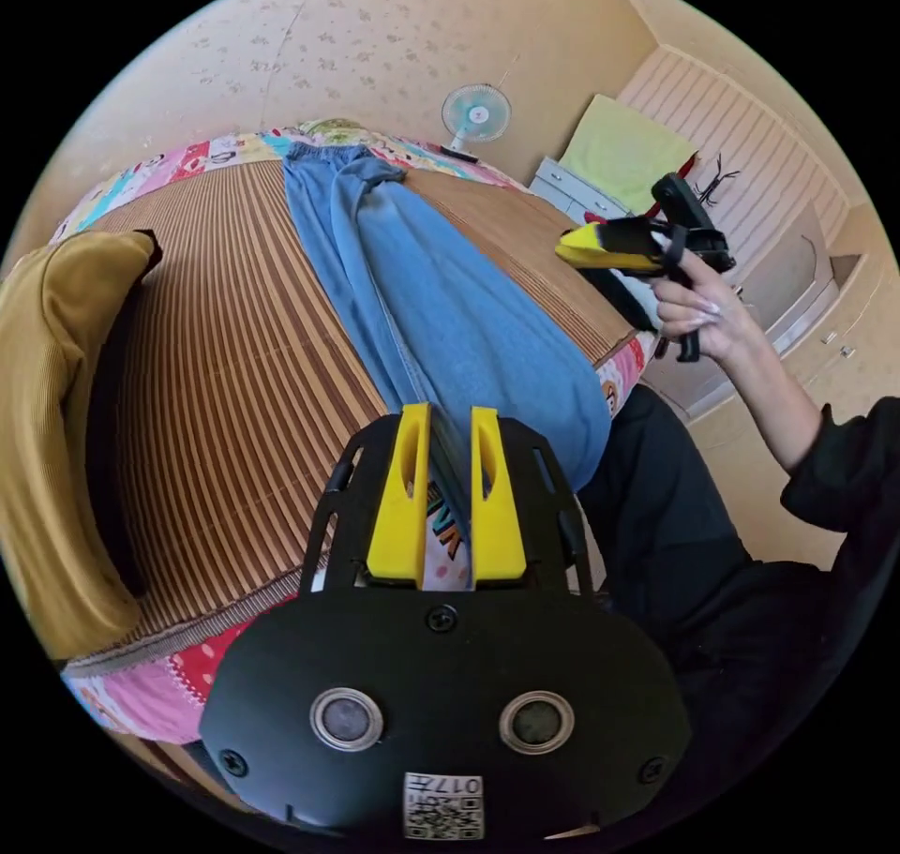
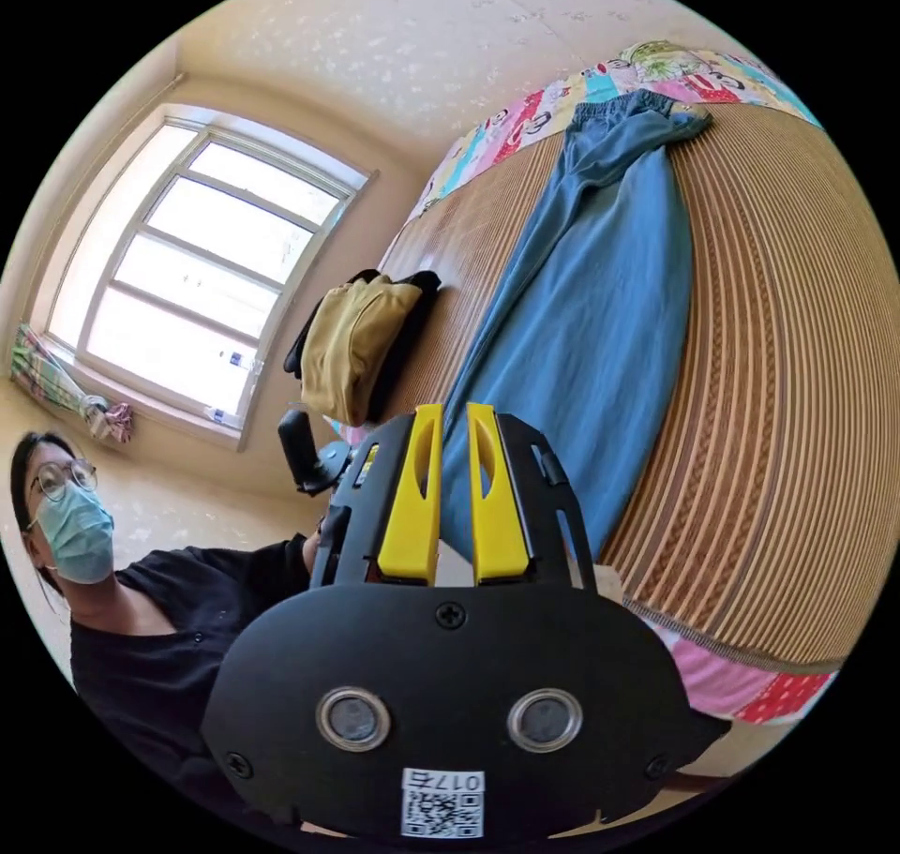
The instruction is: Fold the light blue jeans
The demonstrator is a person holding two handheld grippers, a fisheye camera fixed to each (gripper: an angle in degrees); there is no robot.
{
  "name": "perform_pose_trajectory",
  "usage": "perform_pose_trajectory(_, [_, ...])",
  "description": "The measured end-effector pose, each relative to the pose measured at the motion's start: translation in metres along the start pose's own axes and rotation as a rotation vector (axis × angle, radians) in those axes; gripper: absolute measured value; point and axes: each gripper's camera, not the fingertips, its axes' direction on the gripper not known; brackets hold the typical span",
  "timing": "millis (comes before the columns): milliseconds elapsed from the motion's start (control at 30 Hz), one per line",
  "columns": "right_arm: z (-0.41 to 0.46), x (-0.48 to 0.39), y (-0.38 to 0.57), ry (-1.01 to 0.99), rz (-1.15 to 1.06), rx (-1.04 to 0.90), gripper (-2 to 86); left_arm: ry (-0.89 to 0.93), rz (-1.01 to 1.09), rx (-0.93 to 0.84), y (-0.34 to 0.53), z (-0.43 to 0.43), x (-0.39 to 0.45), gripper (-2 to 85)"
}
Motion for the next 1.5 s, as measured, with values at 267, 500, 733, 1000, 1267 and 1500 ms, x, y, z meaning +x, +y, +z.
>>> perform_pose_trajectory(267, [0.033, 0.102, -0.174, 0.07, 0.18, 0.161, 11.4, 0.026, 0.107, -0.065, -0.009, 0.002, -0.007, 3.9])
perform_pose_trajectory(500, [0.059, 0.18, -0.259, 0.117, 0.438, 0.383, 12.3, 0.067, 0.107, -0.053, -0.009, 0.004, -0.013, 3.5])
perform_pose_trajectory(733, [0.075, 0.099, -0.334, 0.619, 0.189, 0.461, 3.6, 0.122, 0.058, -0.031, -0.01, 0.006, -0.023, 3.2])
perform_pose_trajectory(1000, [0.177, 0.017, -0.414, 0.516, -0.072, 0.412, 3.4, 0.123, 0.016, -0.014, -0.008, 0.0, -0.028, 4.0])
perform_pose_trajectory(1267, [0.204, 0.083, -0.379, 0.224, 0.138, 0.38, 6.7, 0.164, -0.04, -0.012, -0.012, -0.004, -0.038, 5.1])
perform_pose_trajectory(1500, [0.144, 0.051, -0.241, 0.398, -0.05, 0.096, 6.9, 0.109, 0.005, -0.011, -0.023, -0.006, -0.019, 6.6])
